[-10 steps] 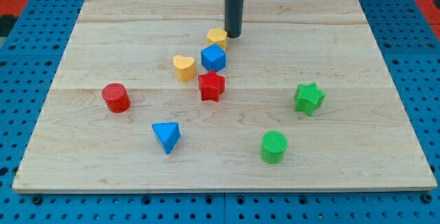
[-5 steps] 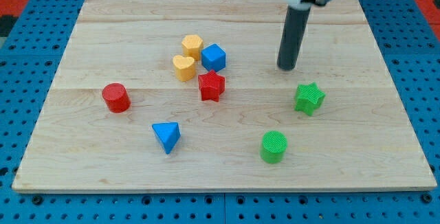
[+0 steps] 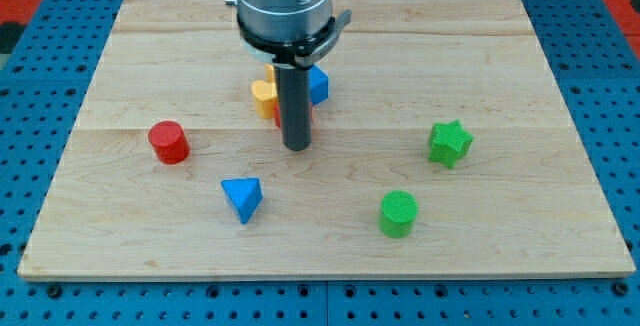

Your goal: Move green star right to the red circle

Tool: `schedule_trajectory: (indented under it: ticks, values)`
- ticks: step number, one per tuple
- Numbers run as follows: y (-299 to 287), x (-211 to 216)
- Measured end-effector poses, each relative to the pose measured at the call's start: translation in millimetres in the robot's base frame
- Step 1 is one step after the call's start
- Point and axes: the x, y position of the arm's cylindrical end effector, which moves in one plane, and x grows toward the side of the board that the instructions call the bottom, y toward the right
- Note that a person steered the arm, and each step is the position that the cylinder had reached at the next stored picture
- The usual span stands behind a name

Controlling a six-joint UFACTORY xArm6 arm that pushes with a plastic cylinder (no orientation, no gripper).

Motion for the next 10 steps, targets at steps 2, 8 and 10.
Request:
schedule_trajectory:
  ticks: [2,8,10]
  values:
    - [94.4,-7.2]
    - [98.1,23.3]
    - [13.3,32.2]
